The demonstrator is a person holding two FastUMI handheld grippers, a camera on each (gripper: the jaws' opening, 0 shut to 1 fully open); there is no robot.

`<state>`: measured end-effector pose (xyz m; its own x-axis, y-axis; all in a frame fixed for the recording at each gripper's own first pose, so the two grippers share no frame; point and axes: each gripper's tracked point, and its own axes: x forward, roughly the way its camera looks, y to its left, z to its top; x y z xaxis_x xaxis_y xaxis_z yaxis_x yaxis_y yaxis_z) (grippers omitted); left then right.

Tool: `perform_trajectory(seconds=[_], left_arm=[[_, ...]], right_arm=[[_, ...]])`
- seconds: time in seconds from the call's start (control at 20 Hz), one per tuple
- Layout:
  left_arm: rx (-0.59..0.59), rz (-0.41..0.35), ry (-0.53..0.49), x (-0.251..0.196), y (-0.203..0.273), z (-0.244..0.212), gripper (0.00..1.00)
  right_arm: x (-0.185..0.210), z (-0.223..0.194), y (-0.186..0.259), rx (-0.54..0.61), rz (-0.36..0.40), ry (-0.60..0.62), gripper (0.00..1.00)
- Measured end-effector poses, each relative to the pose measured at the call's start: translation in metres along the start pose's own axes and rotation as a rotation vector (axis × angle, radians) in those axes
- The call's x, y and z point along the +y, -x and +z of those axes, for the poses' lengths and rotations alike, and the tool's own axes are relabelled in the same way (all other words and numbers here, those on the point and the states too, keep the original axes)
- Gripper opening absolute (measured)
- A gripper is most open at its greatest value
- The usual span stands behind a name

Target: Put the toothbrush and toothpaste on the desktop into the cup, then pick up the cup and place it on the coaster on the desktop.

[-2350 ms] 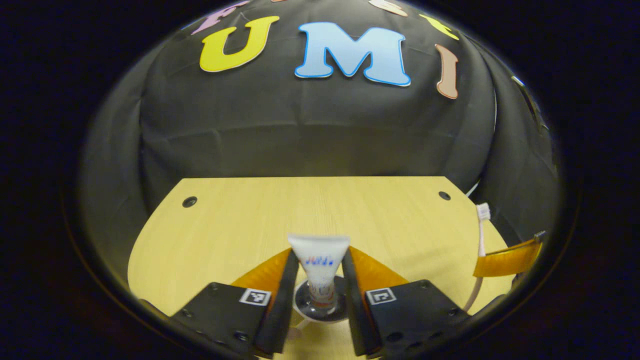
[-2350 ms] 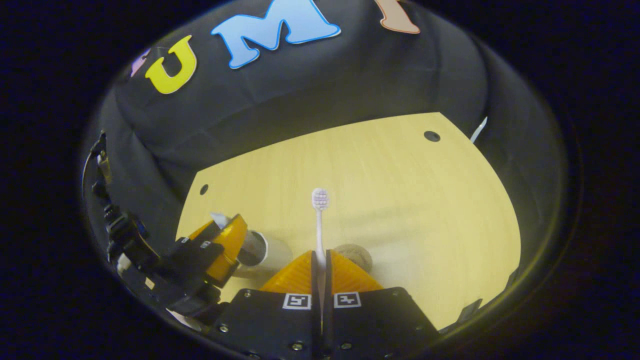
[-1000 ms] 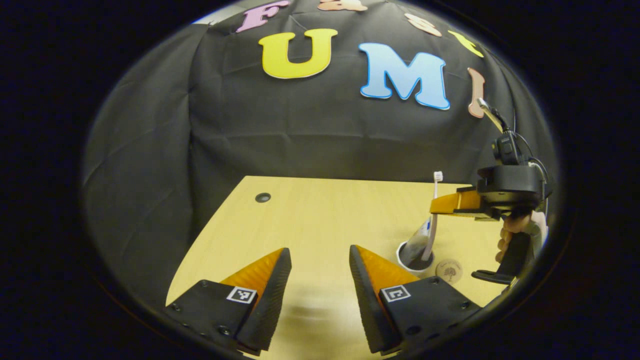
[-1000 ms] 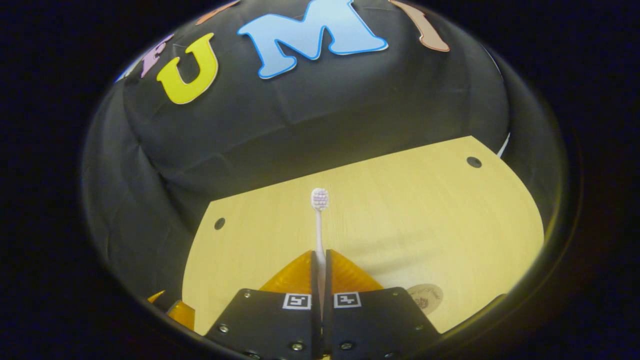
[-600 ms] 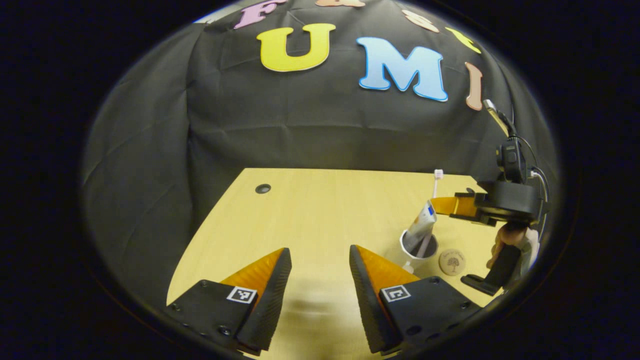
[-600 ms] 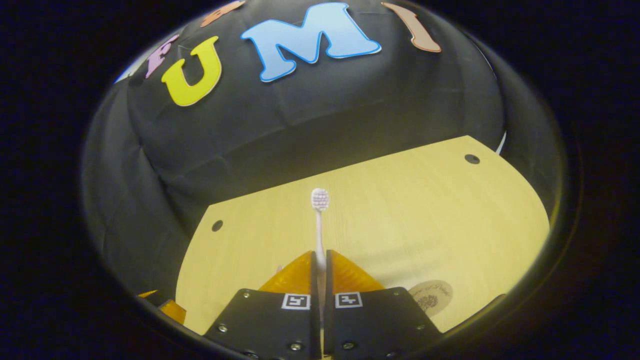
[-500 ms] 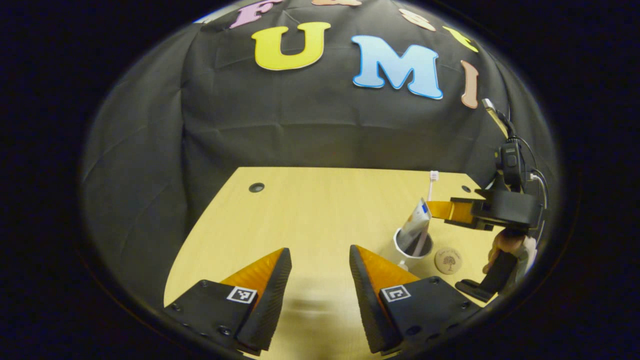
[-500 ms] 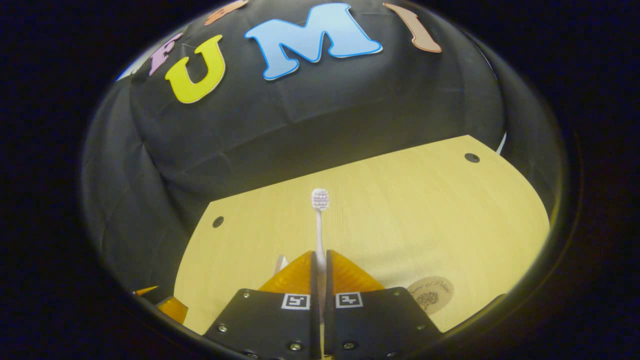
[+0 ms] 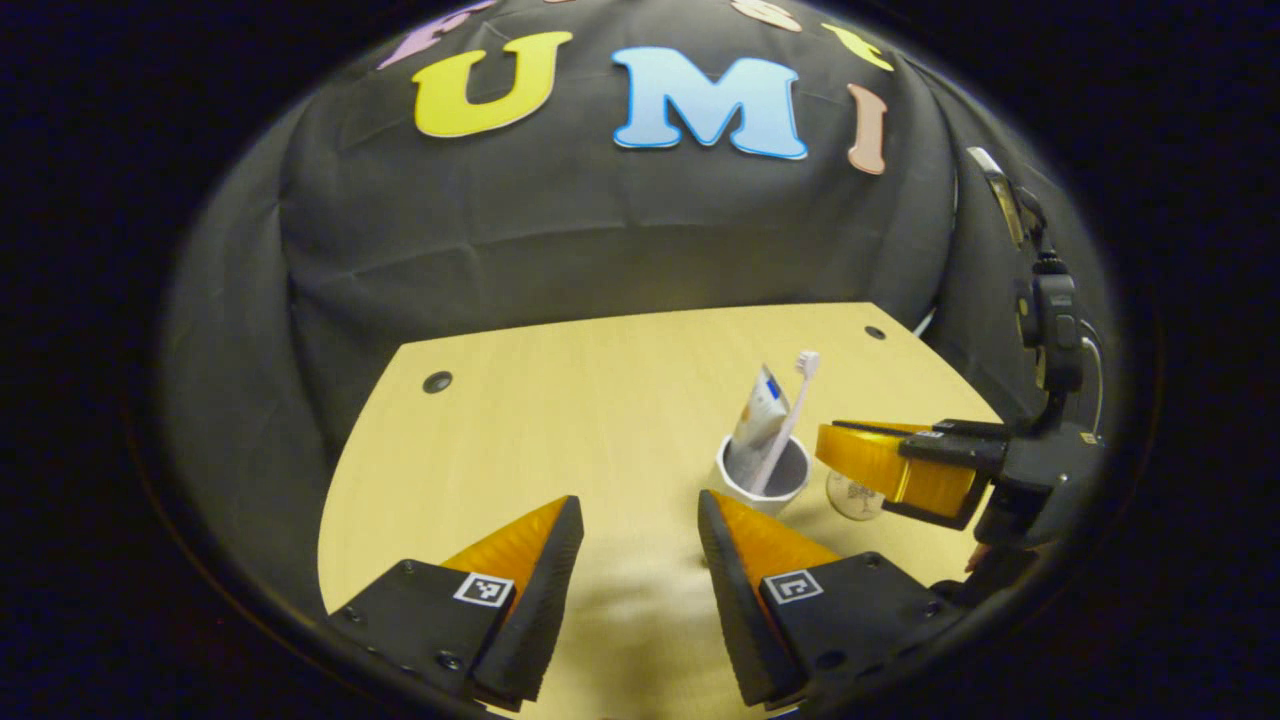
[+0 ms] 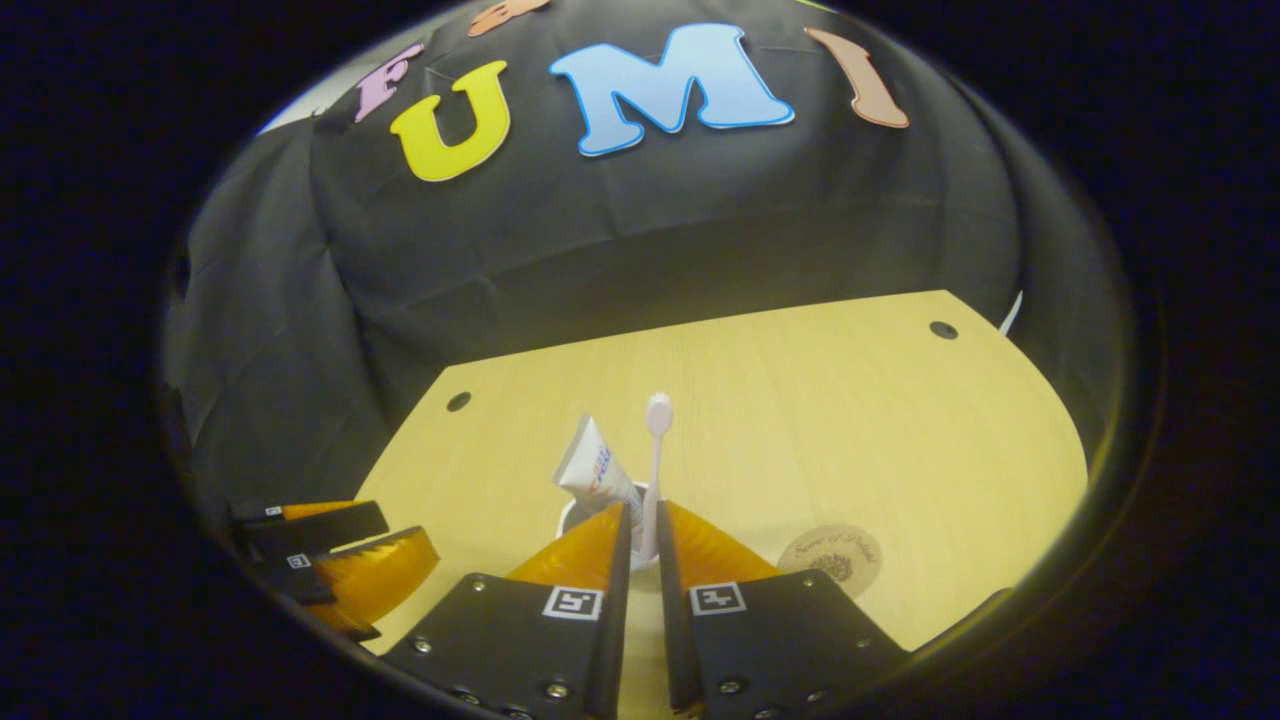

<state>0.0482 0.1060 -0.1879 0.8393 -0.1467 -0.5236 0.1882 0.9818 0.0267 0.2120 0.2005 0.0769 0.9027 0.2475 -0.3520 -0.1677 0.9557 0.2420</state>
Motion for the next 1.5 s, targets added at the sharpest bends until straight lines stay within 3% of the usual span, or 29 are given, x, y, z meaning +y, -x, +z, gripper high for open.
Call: perform_trajectory(seconds=[0.25,0.65,0.75,1.15,1.5], left_arm=[[0.123,-0.143,-0.115,-0.03,-0.015,-0.005,0.76],[0.322,-0.281,-0.249,-0.058,-0.04,-0.026,0.76],[0.365,-0.293,-0.263,-0.057,-0.049,-0.035,0.75],[0.623,-0.294,-0.329,-0.054,-0.079,-0.065,0.76],[0.697,-0.3,-0.405,-0.062,-0.095,-0.077,0.78]], right_arm=[[-0.024,-0.013,0.023,0.02,-0.02,-0.03,0.17],[-0.073,-0.035,0.043,0.048,-0.1,-0.136,0.18],[-0.086,-0.036,0.047,0.041,-0.127,-0.169,0.14],[-0.138,-0.037,0.063,0.03,-0.235,-0.28,0.18],[-0.165,-0.043,0.073,0.051,-0.275,-0.312,0.14]])
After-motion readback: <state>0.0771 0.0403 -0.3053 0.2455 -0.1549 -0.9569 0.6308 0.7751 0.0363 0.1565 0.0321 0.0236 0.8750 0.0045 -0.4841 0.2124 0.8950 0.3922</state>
